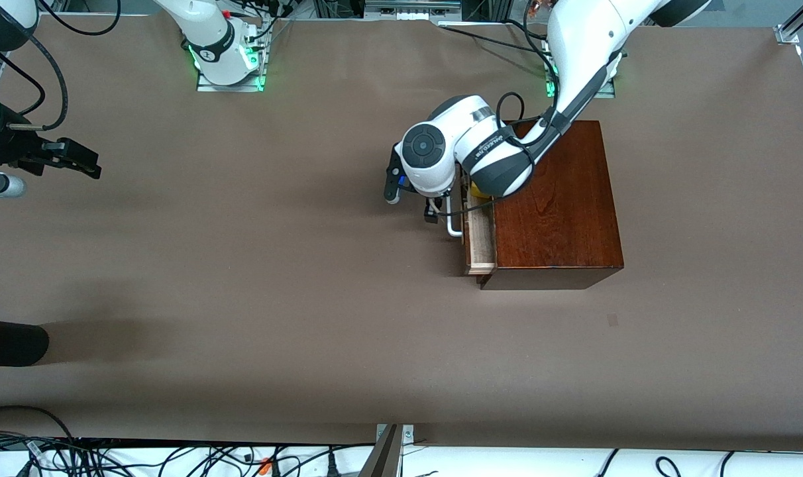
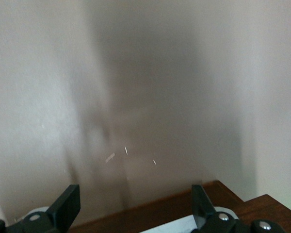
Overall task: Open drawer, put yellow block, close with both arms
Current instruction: 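Push the drawer front into the box with the left gripper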
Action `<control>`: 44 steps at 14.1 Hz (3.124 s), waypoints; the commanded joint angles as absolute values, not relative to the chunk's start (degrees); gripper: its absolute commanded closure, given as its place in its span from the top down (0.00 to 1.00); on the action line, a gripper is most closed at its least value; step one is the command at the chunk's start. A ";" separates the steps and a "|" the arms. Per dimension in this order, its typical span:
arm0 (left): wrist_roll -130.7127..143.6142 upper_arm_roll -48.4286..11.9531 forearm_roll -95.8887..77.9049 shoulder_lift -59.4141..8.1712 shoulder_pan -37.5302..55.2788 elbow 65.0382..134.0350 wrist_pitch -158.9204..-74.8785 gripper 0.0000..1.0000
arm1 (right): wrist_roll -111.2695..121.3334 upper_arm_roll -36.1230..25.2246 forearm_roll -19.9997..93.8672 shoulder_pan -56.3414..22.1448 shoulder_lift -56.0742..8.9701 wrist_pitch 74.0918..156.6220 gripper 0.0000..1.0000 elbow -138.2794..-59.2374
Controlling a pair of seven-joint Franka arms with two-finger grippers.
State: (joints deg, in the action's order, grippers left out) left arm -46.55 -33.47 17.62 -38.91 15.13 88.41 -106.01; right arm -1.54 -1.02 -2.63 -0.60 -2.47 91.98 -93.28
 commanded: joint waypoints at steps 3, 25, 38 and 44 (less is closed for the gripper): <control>-47.82 -32.08 19.51 -35.42 13.54 88.07 -101.52 1.00 | -0.97 -0.35 -1.58 0.62 -1.23 92.20 1.00 -93.87; -35.99 -32.26 9.17 -28.76 12.48 86.40 -98.61 1.00 | -0.70 -0.88 0.79 0.70 -1.23 92.20 1.00 -93.25; -11.16 -31.82 4.57 -14.50 -2.18 81.04 -81.84 1.00 | -0.70 -0.79 0.79 0.70 -1.23 92.20 1.00 -93.16; -10.63 -8.68 -3.83 -5.99 4.11 82.79 -82.00 1.00 | -0.62 -0.79 0.79 0.70 -1.23 92.20 1.00 -93.16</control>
